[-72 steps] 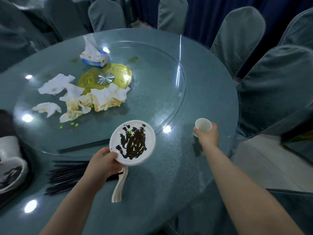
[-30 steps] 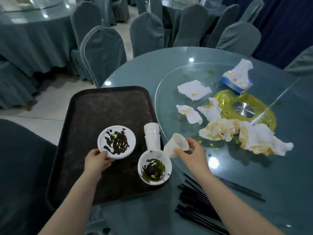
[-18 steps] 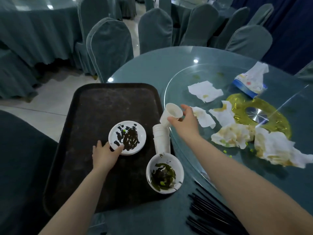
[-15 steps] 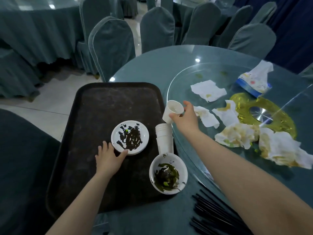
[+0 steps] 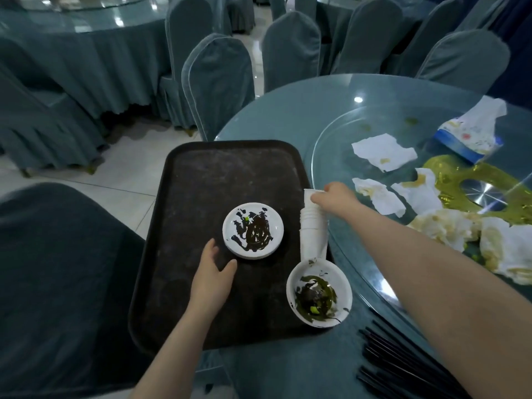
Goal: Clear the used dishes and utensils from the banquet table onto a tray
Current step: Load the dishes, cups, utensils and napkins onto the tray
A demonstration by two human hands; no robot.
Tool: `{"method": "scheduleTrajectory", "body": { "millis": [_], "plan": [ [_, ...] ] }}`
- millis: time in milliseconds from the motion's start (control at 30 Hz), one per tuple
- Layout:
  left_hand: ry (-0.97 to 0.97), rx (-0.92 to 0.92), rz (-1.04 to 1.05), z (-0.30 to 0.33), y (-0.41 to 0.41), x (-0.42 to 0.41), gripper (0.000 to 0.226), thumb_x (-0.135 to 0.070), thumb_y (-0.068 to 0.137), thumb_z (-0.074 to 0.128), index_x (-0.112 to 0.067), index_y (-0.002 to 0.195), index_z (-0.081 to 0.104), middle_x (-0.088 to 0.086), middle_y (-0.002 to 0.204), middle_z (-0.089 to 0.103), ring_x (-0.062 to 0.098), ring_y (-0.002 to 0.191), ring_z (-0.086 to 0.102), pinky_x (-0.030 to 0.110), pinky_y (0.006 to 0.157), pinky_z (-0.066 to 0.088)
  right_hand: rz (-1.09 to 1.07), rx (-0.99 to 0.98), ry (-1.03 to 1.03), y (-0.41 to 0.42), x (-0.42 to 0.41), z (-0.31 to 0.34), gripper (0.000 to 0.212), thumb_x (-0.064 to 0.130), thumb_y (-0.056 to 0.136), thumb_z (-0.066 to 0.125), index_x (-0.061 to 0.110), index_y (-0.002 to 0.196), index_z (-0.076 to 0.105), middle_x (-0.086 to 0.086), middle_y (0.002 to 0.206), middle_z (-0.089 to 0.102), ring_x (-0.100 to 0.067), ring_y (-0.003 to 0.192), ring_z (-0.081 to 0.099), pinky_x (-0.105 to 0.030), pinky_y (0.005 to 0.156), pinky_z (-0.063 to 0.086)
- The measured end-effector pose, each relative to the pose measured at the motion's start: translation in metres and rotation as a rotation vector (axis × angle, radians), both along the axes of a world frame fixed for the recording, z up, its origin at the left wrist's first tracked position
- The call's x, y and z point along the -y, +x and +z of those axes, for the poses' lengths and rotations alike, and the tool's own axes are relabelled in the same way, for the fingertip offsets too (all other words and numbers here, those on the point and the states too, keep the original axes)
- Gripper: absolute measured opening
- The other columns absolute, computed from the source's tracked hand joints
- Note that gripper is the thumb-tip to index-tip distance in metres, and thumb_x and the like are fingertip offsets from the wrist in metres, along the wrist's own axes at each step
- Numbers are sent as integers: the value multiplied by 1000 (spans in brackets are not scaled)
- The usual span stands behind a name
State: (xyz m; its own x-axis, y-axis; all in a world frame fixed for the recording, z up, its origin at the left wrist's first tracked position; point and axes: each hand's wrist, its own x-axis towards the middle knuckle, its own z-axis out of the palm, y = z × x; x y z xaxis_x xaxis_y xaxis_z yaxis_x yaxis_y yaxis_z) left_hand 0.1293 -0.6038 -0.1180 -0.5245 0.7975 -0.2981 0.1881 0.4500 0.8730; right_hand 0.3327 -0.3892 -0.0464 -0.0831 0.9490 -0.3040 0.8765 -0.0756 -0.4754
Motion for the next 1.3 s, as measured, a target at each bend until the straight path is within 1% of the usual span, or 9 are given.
{"method": "scheduleTrajectory", "body": {
  "millis": [167, 267, 333, 600, 767, 933, 1100, 1200, 1300],
  "plan": [
    [-2, 7, -18, 7, 11, 17, 67, -20, 90, 62, -22, 148, 28, 2, 146, 44, 17, 128, 47, 34, 106, 38, 84, 98, -96, -4, 3, -5, 39, 38, 86, 50, 3, 103, 56, -11, 102, 58, -30, 96, 56, -30, 74, 41],
    [4, 33, -18, 11, 19, 26, 64, -17, 90, 61, -20, 146, 31, 3, 144, 46, 17, 126, 49, 32, 104, 38, 116, 111, -188, 4, 13, -7, 67, 54, 93, 41, 2, 136, 45, -19, 139, 48, -36, 128, 45, -39, 104, 38],
    [20, 52, -16, 16, 26, 30, 60, -17, 91, 60, -21, 144, 34, 3, 142, 48, 16, 124, 51, 34, 104, 40, 135, 73, -193, 9, 21, -2, 74, 60, 95, 33, 3, 142, 40, -17, 148, 39, -35, 136, 36, -43, 112, 30],
    [141, 96, -56, 57, 75, 47, 46, -8, 91, 56, -19, 135, 48, 0, 126, 60, 5, 109, 57, 25, 96, 42, 187, -164, 4, 70, 85, 16, 45, 40, 100, 40, 7, 125, 59, -10, 128, 60, -26, 116, 55, -31, 90, 39],
    [250, 133, -72, 77, 124, 65, 41, -1, 90, 54, -19, 127, 54, -10, 112, 65, -14, 92, 60, 3, 76, 44, 192, -254, 50, 138, 140, 14, 36, 30, 98, 49, 13, 128, 59, -2, 129, 61, -15, 118, 55, -25, 96, 38],
    [314, 155, -117, 83, 185, 84, 38, 4, 90, 52, -20, 119, 58, -9, 106, 68, -12, 87, 62, 4, 73, 43, 117, -319, 29, 227, 199, 10, 27, 25, 96, 53, 19, 120, 65, 8, 115, 64, -5, 104, 57, -20, 89, 41],
    [316, 129, -283, 68, 247, 106, 41, 9, 86, 54, -22, 112, 58, -6, 109, 67, -12, 98, 60, 10, 86, 46, -29, -294, 62, 314, 263, -2, 22, 20, 95, 56, 22, 112, 69, 14, 104, 66, -3, 97, 60, -16, 81, 41],
    [189, -132, -513, 45, 275, 111, 46, -6, 83, 66, -25, 124, 57, -11, 121, 62, 3, 117, 56, 19, 100, 39, -153, -311, 36, 354, 293, -8, 22, 14, 94, 57, 16, 111, 70, 6, 109, 69, -12, 104, 62, -30, 96, 47],
    [10, -421, -851, 21, 292, 109, 73, -29, 82, 71, -25, 146, 35, -5, 153, 33, 13, 144, 23, 24, 114, 19, -229, -271, 49, 380, 316, -11, 18, 12, 92, 59, 14, 106, 71, 4, 103, 70, -12, 97, 63, -27, 90, 48]
  ]
}}
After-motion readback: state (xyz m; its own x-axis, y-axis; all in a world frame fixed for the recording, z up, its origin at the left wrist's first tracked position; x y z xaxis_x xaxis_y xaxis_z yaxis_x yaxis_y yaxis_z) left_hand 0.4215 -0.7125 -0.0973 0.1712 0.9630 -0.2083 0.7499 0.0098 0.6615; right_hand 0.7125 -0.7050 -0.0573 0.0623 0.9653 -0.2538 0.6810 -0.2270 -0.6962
